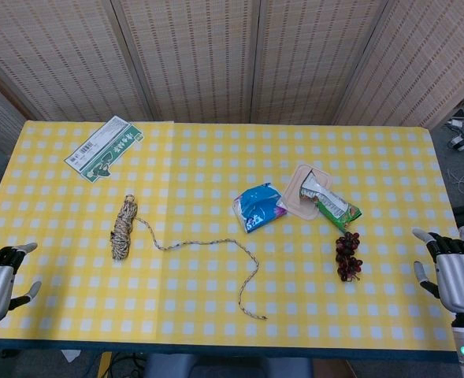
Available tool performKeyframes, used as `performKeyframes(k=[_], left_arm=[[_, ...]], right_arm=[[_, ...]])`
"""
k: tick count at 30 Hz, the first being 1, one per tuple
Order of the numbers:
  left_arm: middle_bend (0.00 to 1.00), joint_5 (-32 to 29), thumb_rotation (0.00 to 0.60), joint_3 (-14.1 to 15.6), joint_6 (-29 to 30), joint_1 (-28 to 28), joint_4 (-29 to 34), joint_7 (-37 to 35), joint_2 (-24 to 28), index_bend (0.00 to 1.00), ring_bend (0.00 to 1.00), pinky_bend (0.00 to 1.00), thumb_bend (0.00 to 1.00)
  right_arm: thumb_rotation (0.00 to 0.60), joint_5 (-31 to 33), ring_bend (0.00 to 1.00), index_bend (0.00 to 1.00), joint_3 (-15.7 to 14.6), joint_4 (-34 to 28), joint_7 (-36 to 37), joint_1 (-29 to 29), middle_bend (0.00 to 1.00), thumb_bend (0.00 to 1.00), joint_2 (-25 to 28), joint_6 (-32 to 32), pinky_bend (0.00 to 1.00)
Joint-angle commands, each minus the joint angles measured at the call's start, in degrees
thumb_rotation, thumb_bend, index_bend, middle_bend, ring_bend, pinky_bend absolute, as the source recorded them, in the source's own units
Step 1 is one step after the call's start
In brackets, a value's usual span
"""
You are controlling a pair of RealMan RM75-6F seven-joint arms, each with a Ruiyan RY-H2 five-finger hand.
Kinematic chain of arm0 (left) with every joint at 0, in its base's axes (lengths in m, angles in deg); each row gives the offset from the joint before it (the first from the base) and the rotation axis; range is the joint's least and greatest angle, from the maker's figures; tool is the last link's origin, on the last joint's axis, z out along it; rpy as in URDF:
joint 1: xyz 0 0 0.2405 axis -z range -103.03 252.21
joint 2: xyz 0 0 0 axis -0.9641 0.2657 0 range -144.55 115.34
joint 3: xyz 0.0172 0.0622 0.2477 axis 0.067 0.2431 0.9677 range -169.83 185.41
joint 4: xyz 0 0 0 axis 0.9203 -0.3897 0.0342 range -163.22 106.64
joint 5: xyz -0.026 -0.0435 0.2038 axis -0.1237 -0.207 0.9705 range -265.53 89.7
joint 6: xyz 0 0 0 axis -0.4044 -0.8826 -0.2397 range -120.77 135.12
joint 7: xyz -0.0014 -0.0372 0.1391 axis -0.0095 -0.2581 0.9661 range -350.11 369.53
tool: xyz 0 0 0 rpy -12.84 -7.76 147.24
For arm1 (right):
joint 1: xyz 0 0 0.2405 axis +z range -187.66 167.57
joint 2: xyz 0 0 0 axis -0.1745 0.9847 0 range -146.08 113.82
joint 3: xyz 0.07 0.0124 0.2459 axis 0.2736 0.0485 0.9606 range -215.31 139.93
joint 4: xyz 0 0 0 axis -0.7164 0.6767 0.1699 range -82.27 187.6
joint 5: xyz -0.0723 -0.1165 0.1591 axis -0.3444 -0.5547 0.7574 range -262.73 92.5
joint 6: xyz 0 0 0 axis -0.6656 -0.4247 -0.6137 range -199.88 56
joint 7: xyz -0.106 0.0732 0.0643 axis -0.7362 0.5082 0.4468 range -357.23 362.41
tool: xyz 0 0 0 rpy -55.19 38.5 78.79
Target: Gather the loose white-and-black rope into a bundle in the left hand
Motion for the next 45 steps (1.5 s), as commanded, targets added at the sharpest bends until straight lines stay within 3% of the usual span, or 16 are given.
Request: performKeyframes(k=[1, 8, 16, 24, 29, 36, 41, 45], left_arm=[[0.27, -0.15, 0.600, -0.22, 0.00, 0.14, -0.11, 0.11, -0.25, 0.26, 0.20, 0.20, 0.26], [0.27, -0.16, 0.600, -1.58, -1.49, 2.16, -0.13, 1.04, -0.15, 0.26, 0.21, 0.20, 0.26], [0.27, -2.25, 0.600, -5.25, -8.16, 8.27, 1.40, -1.78, -0.93, 0.29, 0.23, 0.20, 0.26], [0.28, -11.73, 0.600, -9.75, -18.06, 16.84, 0.21, 3.85, -5.63, 0.29, 0.23, 0.20, 0.26], [0.29, -17.27, 0.600, -11.02, -22.06, 21.38, -2.26, 8.77, -9.16, 0.29, 0.24, 0.20, 0.26], [0.29, -26.83, 0.508, -10.91, -24.50, 25.79, -5.53, 15.87, -14.82, 0.29, 0.24, 0.20, 0.26], [0.29, -30.13, 0.414, -10.30, -21.57, 26.51, -5.78, 19.01, -18.41, 0.28, 0.24, 0.20, 0.26], [0.29, -30.08, 0.402, -9.47, -17.72, 26.56, -7.13, 20.93, -21.90, 0.26, 0.23, 0.20, 0.26]], right_arm=[[0.600, -0.10, 0.30, 0.25, 0.02, 0.03, -0.05, -0.06, 0.31, 0.35, -0.12, 0.17, 0.30], [0.600, -0.72, 0.30, 0.25, 0.27, 0.21, 0.27, -0.28, 0.30, 0.35, 0.13, 1.13, 0.30], [0.600, -1.25, 0.29, 0.25, 1.30, -0.85, -0.35, -0.02, 0.30, 0.35, 1.53, 2.16, 0.30], [0.600, -1.97, 0.29, 0.25, 1.75, -2.30, -1.07, 0.35, 0.30, 0.35, 2.88, 2.44, 0.30], [0.600, -1.88, 0.29, 0.25, 1.62, -2.66, -1.15, 0.24, 0.30, 0.35, 3.12, 2.39, 0.30], [0.600, -1.74, 0.29, 0.25, 1.38, -2.54, -0.66, -0.12, 0.30, 0.35, 3.22, 2.55, 0.30], [0.600, -1.19, 0.29, 0.25, 1.34, -2.49, -0.08, -0.46, 0.30, 0.35, 3.58, 2.57, 0.30], [0.600, -0.96, 0.29, 0.25, 1.21, -2.70, 0.31, -0.72, 0.30, 0.35, 3.99, 2.55, 0.30]])
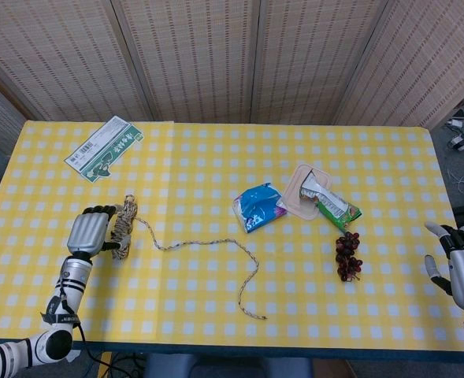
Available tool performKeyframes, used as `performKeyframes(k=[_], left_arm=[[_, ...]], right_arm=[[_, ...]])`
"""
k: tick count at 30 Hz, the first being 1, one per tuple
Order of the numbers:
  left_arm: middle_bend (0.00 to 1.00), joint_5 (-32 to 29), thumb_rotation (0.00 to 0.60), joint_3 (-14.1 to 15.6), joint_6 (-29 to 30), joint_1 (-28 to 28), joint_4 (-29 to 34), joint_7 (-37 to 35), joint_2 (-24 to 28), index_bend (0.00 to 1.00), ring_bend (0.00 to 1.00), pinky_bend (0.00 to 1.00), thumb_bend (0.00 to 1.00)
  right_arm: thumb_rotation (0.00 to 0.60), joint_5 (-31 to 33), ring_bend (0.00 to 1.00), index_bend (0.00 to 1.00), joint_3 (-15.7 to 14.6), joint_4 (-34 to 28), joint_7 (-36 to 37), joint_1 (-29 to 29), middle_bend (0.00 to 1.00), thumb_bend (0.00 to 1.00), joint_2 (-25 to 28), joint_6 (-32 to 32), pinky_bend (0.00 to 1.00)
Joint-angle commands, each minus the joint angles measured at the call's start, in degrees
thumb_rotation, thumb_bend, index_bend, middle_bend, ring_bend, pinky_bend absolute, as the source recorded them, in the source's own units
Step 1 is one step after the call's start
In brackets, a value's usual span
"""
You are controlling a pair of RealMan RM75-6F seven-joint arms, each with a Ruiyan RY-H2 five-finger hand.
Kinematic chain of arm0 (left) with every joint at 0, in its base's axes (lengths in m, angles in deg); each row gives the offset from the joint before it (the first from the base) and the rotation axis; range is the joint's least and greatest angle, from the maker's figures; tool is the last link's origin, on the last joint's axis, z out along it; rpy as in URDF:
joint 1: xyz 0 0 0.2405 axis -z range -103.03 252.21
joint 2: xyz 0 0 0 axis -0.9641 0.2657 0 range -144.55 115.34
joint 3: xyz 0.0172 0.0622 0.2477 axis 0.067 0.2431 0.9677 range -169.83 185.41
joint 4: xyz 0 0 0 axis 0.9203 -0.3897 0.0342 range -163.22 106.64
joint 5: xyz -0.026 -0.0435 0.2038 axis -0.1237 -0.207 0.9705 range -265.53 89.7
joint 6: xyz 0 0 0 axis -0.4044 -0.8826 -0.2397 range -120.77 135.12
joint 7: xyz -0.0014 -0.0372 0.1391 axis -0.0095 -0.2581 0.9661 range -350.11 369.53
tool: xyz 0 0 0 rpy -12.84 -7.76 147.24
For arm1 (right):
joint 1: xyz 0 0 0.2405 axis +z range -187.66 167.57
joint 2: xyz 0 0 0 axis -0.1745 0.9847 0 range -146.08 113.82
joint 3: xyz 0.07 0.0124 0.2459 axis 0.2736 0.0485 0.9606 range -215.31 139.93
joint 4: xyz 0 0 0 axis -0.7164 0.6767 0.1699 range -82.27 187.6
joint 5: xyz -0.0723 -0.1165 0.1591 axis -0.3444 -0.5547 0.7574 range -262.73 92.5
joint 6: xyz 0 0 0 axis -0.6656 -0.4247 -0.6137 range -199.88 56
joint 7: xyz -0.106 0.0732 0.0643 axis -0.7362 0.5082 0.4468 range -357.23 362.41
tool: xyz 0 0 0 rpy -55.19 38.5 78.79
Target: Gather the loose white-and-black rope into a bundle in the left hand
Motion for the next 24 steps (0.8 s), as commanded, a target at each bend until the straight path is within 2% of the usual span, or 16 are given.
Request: performKeyframes(k=[1, 7, 12, 19, 24], left_arm=[[0.29, -0.24, 0.403, 1.07, 3.01, 0.30, -1.73, 2.20, -3.15, 0.25, 0.23, 0.20, 0.26], [0.29, -0.80, 0.406, 2.54, 5.18, 0.46, -4.78, 5.08, -6.85, 0.21, 0.23, 0.20, 0.25], [0.29, -1.26, 0.515, 2.73, 4.37, 0.53, -8.59, 3.96, -9.23, 0.20, 0.23, 0.20, 0.25], [0.29, -0.94, 0.539, 2.53, 4.38, 0.70, -13.85, 3.13, -11.87, 0.18, 0.23, 0.20, 0.25], [0.29, 0.33, 0.585, 1.75, 4.89, 1.41, -19.43, 2.55, -14.15, 0.19, 0.23, 0.20, 0.25]], right_arm=[[0.600, 0.28, 0.29, 0.25, -0.08, -0.18, 0.29, -0.15, 0.30, 0.35, 0.16, -0.12, 0.30], [0.600, 1.08, 0.29, 0.25, -0.28, -0.57, 0.70, -0.49, 0.30, 0.35, 0.49, -0.49, 0.30], [0.600, 1.54, 0.29, 0.25, -0.34, -0.90, 0.87, -0.68, 0.30, 0.35, 0.64, -0.68, 0.30], [0.600, 1.76, 0.29, 0.25, -0.41, -1.22, 0.94, -0.78, 0.30, 0.35, 0.84, -0.88, 0.30], [0.600, 1.99, 0.29, 0.25, -0.53, -1.38, 0.94, -0.92, 0.30, 0.35, 0.92, -1.02, 0.30]])
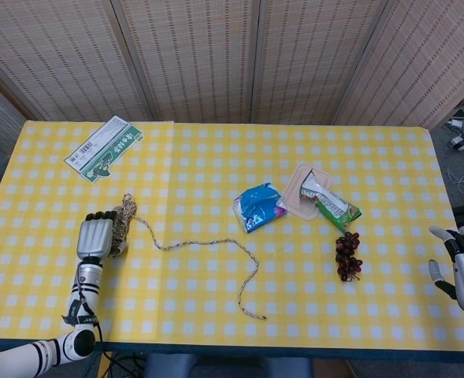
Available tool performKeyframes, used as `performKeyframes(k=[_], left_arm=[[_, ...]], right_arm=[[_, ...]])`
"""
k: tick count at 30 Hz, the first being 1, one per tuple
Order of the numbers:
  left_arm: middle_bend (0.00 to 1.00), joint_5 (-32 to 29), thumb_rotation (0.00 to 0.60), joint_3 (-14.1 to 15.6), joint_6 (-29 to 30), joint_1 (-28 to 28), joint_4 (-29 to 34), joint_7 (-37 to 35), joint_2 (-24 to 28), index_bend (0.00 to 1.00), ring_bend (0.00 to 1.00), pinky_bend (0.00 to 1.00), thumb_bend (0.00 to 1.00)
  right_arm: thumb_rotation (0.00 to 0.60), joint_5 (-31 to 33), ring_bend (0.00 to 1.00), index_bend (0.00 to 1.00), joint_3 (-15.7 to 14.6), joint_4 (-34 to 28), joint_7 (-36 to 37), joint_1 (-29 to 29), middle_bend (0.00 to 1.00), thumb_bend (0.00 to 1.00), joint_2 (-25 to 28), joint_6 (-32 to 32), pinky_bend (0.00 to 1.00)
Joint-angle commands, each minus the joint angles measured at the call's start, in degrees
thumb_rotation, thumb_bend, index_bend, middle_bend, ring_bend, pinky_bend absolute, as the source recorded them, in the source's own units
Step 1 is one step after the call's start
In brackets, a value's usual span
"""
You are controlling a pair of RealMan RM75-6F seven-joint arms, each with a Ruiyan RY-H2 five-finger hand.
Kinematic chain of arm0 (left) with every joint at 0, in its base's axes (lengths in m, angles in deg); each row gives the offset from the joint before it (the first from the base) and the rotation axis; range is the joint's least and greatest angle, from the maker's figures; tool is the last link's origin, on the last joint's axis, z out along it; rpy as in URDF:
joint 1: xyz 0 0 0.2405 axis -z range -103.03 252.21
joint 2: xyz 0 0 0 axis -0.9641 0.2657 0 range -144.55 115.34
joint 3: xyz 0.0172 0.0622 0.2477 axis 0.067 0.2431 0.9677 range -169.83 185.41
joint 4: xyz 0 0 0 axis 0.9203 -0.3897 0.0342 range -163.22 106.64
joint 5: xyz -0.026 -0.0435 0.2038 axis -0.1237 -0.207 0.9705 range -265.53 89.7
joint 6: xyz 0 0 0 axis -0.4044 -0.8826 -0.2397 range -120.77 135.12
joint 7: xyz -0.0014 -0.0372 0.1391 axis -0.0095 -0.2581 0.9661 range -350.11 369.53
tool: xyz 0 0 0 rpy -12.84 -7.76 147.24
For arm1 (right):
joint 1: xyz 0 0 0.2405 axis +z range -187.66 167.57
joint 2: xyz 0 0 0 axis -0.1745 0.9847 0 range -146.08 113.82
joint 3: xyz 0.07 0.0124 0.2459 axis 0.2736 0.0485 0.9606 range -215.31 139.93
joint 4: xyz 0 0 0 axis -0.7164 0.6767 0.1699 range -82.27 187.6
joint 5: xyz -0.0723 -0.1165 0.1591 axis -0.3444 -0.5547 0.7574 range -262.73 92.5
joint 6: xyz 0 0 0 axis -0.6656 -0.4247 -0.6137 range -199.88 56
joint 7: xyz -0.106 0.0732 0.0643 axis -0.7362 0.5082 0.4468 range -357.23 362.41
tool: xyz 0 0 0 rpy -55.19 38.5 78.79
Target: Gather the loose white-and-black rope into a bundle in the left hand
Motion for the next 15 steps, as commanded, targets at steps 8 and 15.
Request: performKeyframes(k=[8, 15], left_arm=[[0.29, 0.95, 0.600, -1.32, -2.80, 2.81, -10.80, 2.23, -2.61, 0.22, 0.23, 0.20, 0.25], [0.29, -3.03, 0.600, -1.72, -7.37, 3.99, -8.46, 7.47, 0.13, 0.28, 0.23, 0.20, 0.25]], right_arm=[[0.600, 0.67, 0.29, 0.25, -0.12, -0.27, 0.04, -0.76, 0.30, 0.35, 0.32, 0.53, 0.30], [0.600, 0.81, 0.29, 0.25, -0.23, -0.44, 0.03, -1.08, 0.30, 0.35, 0.37, 0.69, 0.30]])
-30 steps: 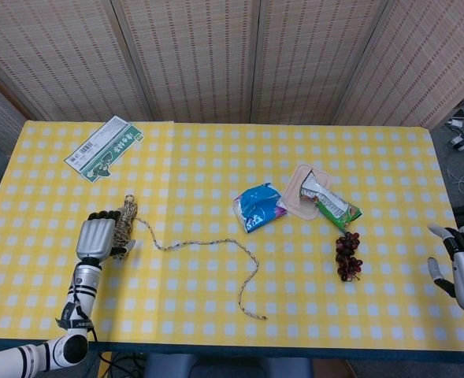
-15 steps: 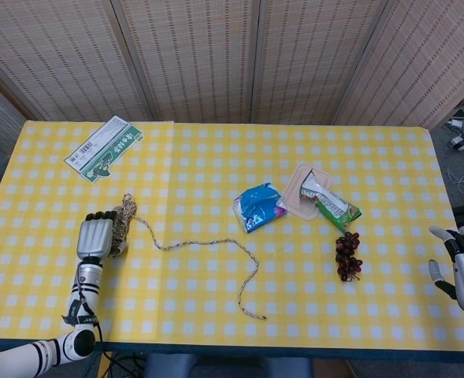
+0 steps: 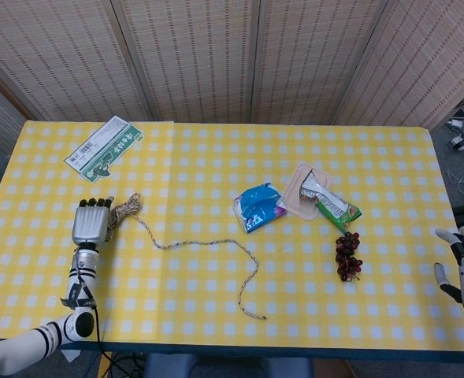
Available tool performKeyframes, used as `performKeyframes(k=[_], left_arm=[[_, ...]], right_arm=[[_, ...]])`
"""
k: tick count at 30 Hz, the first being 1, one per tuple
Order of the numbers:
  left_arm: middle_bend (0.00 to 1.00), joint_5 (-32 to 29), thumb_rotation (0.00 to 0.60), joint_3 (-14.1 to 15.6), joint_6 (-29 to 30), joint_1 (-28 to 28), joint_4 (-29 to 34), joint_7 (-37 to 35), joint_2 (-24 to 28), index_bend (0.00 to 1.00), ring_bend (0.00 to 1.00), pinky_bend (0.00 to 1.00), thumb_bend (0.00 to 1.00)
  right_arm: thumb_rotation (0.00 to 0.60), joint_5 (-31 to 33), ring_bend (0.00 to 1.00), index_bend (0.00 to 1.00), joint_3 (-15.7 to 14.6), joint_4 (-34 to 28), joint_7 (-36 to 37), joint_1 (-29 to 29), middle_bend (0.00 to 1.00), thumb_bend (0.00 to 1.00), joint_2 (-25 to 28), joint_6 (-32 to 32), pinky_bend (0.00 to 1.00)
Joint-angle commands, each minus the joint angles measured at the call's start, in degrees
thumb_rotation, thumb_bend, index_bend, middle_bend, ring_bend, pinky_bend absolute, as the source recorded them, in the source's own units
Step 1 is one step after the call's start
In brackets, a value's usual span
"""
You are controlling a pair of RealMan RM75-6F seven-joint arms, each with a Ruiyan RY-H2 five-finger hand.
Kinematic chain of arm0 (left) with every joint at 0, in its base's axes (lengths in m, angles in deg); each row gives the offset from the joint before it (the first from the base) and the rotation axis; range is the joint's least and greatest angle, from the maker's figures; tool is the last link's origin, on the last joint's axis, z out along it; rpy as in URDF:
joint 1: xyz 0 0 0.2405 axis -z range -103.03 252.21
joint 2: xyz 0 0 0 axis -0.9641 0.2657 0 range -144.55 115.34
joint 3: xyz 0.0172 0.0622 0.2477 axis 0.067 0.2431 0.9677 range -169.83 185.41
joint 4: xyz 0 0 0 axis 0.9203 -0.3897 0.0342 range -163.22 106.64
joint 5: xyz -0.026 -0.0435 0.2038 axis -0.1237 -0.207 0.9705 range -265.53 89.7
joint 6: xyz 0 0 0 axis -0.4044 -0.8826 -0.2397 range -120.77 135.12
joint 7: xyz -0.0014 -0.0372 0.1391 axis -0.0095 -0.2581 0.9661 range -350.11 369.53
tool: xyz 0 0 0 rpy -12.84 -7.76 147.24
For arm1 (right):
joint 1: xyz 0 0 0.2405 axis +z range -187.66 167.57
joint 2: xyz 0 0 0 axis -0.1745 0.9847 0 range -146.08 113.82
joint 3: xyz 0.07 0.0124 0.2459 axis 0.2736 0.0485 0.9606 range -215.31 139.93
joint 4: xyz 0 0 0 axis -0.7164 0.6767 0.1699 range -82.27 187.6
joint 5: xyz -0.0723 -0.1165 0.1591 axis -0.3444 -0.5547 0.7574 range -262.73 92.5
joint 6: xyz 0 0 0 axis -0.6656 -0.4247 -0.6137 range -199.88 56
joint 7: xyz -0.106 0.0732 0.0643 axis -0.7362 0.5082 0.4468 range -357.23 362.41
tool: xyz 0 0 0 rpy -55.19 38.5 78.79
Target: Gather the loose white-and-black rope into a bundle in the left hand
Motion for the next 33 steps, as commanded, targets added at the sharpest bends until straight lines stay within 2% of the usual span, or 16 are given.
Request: performKeyframes(k=[1, 5, 9, 14, 16, 18, 23, 27, 33], left_arm=[[0.29, -2.57, 0.600, -0.29, -1.46, 0.43, 3.15, 2.84, 1.90, 0.28, 0.23, 0.20, 0.25], [0.29, -4.99, 0.594, -0.29, -1.75, 0.66, 5.41, 5.27, 2.68, 0.29, 0.23, 0.20, 0.25], [0.29, -7.40, 0.516, -0.37, -2.34, 1.28, 5.94, 7.26, 2.81, 0.32, 0.23, 0.20, 0.25], [0.31, -9.78, 0.475, -0.79, -3.00, 2.20, 5.12, 8.37, 2.40, 0.35, 0.23, 0.20, 0.25], [0.32, -10.66, 0.427, -1.01, -3.46, 2.63, 4.51, 8.53, 2.20, 0.36, 0.23, 0.20, 0.25], [0.33, -11.24, 0.410, -0.85, -3.83, 3.01, 3.84, 9.01, 2.08, 0.38, 0.24, 0.20, 0.25], [0.38, -11.16, 0.408, -1.18, -3.61, 3.17, 2.60, 7.24, 1.49, 0.42, 0.26, 0.20, 0.25], [0.41, -11.09, 0.498, -0.71, -3.76, 3.28, 1.62, 7.06, 1.24, 0.45, 0.27, 0.20, 0.25], [0.45, -10.93, 0.571, -0.67, -3.97, 3.12, 0.17, 5.46, 0.61, 0.49, 0.30, 0.20, 0.25]], right_arm=[[0.600, 0.05, 0.29, 0.25, -0.01, -0.02, 0.01, -0.05, 0.30, 0.35, -0.02, -0.01, 0.30], [0.600, 0.05, 0.30, 0.25, 0.01, 0.05, 0.14, -0.04, 0.30, 0.35, -0.01, -0.12, 0.30], [0.600, 0.21, 0.29, 0.25, 0.00, 0.23, 0.37, -0.12, 0.30, 0.35, -0.04, -0.21, 0.30], [0.600, 0.51, 0.29, 0.25, -0.03, 0.46, 0.64, -0.26, 0.30, 0.35, -0.09, -0.33, 0.30], [0.600, 0.56, 0.29, 0.25, 0.01, 0.49, 0.66, -0.27, 0.30, 0.35, -0.10, -0.34, 0.30], [0.600, 0.58, 0.29, 0.25, 0.01, 0.46, 0.66, -0.29, 0.30, 0.35, -0.07, -0.35, 0.30], [0.600, 0.79, 0.29, 0.25, 0.03, 0.56, 0.81, -0.43, 0.30, 0.35, -0.09, -0.34, 0.30], [0.600, 0.86, 0.29, 0.25, 0.05, 0.64, 0.91, -0.45, 0.30, 0.35, -0.18, -0.38, 0.30], [0.600, 0.85, 0.29, 0.25, 0.07, 0.77, 1.06, -0.53, 0.30, 0.35, -0.23, -0.34, 0.30]])
